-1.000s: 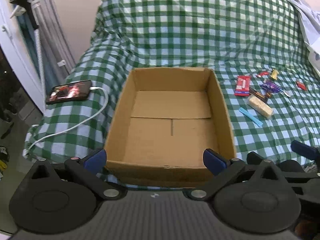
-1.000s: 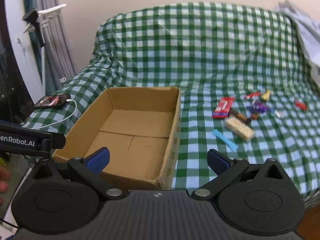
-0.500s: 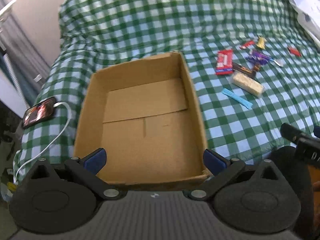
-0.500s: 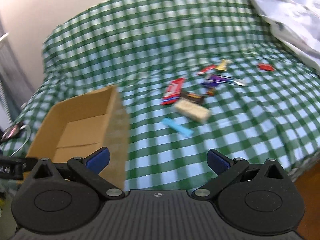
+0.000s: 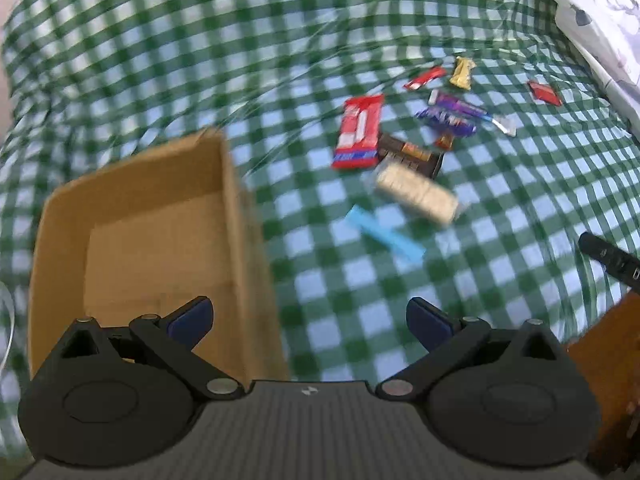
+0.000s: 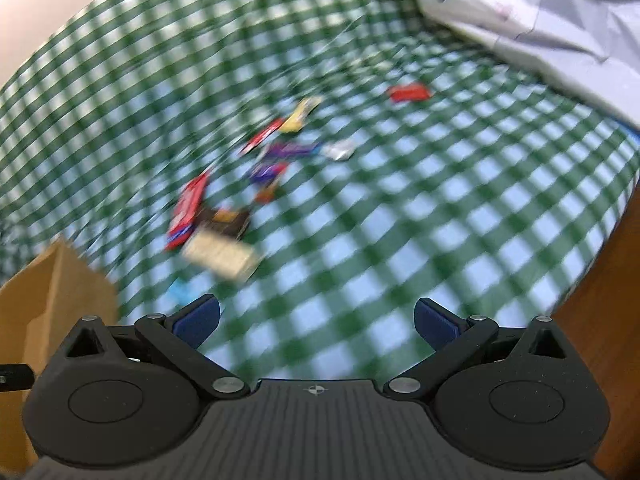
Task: Organize snacks
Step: 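Grasp the red spicy-strip packet with the left gripper while the right grasps the purple tube, then carry both held snacks over the cardboard box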
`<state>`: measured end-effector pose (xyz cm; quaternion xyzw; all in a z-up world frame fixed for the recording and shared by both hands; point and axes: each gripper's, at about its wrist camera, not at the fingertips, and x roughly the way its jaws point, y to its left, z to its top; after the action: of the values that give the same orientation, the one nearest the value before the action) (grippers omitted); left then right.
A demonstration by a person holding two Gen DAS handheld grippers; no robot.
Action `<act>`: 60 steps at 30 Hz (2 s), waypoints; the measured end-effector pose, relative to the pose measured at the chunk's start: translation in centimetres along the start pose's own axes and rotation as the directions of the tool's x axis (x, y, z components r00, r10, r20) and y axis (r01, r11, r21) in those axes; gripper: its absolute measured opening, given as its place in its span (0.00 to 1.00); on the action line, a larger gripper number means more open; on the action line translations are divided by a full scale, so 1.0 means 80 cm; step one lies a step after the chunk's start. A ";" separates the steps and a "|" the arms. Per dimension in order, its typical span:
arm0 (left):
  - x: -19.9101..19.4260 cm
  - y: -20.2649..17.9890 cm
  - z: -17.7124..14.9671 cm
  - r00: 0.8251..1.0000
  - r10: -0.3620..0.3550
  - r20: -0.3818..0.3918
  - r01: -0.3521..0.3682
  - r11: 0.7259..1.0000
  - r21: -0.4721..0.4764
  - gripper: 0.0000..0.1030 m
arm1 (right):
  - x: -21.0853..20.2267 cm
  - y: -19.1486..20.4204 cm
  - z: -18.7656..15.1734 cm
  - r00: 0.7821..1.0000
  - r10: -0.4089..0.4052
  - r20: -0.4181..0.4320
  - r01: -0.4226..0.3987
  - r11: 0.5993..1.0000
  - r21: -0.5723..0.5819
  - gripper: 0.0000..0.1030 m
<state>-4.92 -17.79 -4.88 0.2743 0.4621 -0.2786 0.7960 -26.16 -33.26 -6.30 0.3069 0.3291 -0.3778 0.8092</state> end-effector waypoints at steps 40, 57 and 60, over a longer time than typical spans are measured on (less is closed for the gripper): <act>0.294 -0.025 0.239 0.990 -0.126 -0.064 0.126 0.992 -0.012 0.46 | 0.359 0.050 0.147 0.995 0.097 0.026 -0.071 0.866 -0.495 0.19; -0.002 0.061 0.077 0.956 -0.251 0.155 0.270 0.956 -0.116 0.46 | 0.072 0.041 0.042 0.977 0.177 0.119 -0.143 0.958 -0.250 0.16; -0.053 0.083 0.024 0.960 -0.218 0.178 0.241 0.963 -0.123 0.46 | 0.017 0.067 0.006 0.968 0.231 0.103 -0.199 0.947 -0.252 0.16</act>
<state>-0.98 -13.72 0.91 0.1372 0.4430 -0.3569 0.8109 -20.99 -31.32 -5.73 0.2158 0.2828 -0.2641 0.8965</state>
